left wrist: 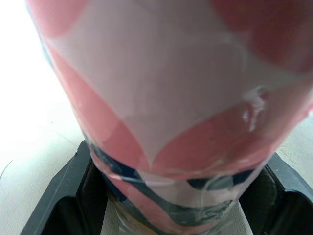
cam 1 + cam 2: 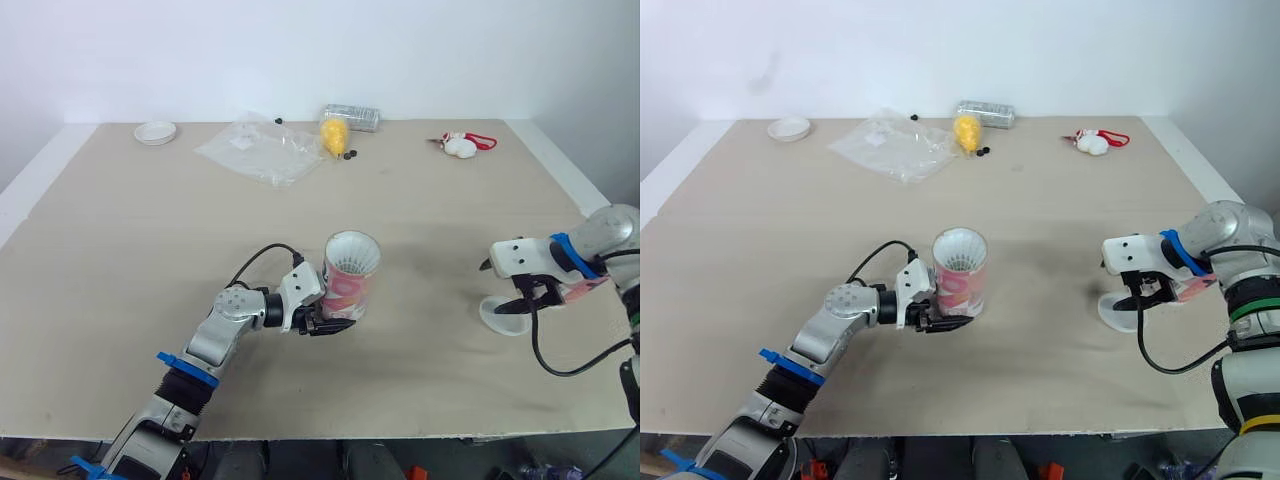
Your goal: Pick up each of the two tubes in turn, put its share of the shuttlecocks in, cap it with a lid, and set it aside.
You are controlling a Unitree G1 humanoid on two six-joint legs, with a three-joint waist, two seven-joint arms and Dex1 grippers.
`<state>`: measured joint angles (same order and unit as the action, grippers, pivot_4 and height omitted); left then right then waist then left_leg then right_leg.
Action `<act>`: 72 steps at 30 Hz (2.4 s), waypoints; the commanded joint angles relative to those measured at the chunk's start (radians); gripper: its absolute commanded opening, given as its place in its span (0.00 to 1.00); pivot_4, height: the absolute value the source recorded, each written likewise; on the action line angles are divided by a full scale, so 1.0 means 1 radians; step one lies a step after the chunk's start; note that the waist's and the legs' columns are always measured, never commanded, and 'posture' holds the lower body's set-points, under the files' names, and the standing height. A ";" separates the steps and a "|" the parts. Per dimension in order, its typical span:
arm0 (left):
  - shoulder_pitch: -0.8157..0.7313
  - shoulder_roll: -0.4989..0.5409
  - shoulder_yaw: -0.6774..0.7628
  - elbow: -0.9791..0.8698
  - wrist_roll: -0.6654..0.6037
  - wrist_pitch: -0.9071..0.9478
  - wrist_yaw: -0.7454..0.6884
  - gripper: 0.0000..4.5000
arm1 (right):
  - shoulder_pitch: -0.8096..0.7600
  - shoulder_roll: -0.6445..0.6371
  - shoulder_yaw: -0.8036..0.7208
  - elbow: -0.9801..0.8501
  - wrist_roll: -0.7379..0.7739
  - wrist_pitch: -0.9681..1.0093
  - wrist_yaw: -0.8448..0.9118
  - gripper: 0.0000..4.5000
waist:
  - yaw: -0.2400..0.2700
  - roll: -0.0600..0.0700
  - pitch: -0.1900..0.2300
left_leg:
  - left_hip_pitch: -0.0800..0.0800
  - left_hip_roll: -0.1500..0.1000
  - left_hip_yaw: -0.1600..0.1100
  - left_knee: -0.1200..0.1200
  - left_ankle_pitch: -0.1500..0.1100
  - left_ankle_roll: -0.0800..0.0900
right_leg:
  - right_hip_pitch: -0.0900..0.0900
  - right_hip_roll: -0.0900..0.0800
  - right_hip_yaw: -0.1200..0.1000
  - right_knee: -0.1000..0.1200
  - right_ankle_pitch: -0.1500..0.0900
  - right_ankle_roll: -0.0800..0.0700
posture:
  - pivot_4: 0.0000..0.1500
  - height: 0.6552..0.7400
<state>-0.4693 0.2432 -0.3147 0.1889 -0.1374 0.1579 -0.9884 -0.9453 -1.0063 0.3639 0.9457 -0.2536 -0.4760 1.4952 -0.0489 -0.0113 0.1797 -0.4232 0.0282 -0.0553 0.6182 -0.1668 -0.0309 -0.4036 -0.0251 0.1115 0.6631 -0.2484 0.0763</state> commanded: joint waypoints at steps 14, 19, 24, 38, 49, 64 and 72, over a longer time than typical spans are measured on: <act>0.022 0.032 -0.002 0.035 0.002 -0.003 -0.014 0.73 | -0.020 0.002 -0.015 0.008 -0.012 -0.015 0.075 0.01 | -0.002 0.000 0.000 | 0.001 0.000 0.000 0.000 0.000 0.000 | 0.000 0.000 0.000 0.000 0.001 0.000 | 1.00 1.00; 0.023 0.042 -0.004 0.057 -0.002 0.007 -0.027 0.73 | -0.003 0.001 -0.029 -0.020 0.012 -0.003 0.087 0.01 | -0.002 0.001 -0.001 | 0.001 0.000 0.000 0.000 0.000 0.000 | 0.001 0.000 0.000 0.000 0.000 0.000 | 1.00 1.00; 0.022 0.048 -0.003 0.081 -0.005 0.011 -0.033 0.73 | 0.033 0.000 -0.075 -0.087 0.083 0.022 0.088 0.01 | -0.003 0.001 -0.001 | 0.003 0.001 0.000 0.000 0.000 0.000 | 0.002 0.000 0.000 0.000 0.000 0.000 | 1.00 1.00; 0.004 0.052 -0.005 0.111 0.008 -0.022 -0.037 0.73 | 0.155 -0.043 -0.235 -0.536 0.316 0.206 0.067 0.01 | -0.012 0.003 -0.002 | 0.007 0.001 0.000 0.000 0.000 0.000 | 0.005 0.001 0.001 0.001 -0.002 -0.004 | 1.00 1.00; -0.012 0.054 -0.011 0.142 0.016 -0.037 -0.047 0.73 | -0.103 0.038 -0.247 -0.764 0.489 0.503 0.084 0.01 | -0.023 0.001 -0.002 | 0.007 0.001 0.000 0.000 0.000 0.000 | 0.005 0.001 0.000 0.001 -0.002 -0.005 | 1.00 1.00; -0.016 0.040 -0.011 0.168 0.020 -0.049 -0.023 0.73 | -0.268 0.270 -0.047 -0.853 0.520 0.534 0.119 0.01 | -0.021 0.001 -0.003 | 0.005 0.001 -0.001 0.001 0.000 0.000 | 0.004 0.001 -0.001 0.001 -0.001 -0.005 | 1.00 1.00; 0.000 0.050 -0.008 0.148 0.018 -0.036 -0.020 0.73 | -0.286 0.273 0.006 -0.752 0.480 0.404 0.119 0.01 | -0.023 0.001 -0.003 | 0.005 0.001 -0.001 0.000 0.000 0.000 | 0.004 0.001 -0.001 0.001 -0.001 -0.005 | 1.00 1.00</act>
<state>-0.5028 0.2715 -0.3128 0.2929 -0.1585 0.0864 -1.0276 -1.1977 -0.7252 0.3713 0.1909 0.2289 -0.0387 1.5720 -0.0716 -0.0099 0.1768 -0.4182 0.0292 -0.0562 0.6186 -0.1666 -0.0310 -0.3997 -0.0245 0.1109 0.6641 -0.2497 0.0714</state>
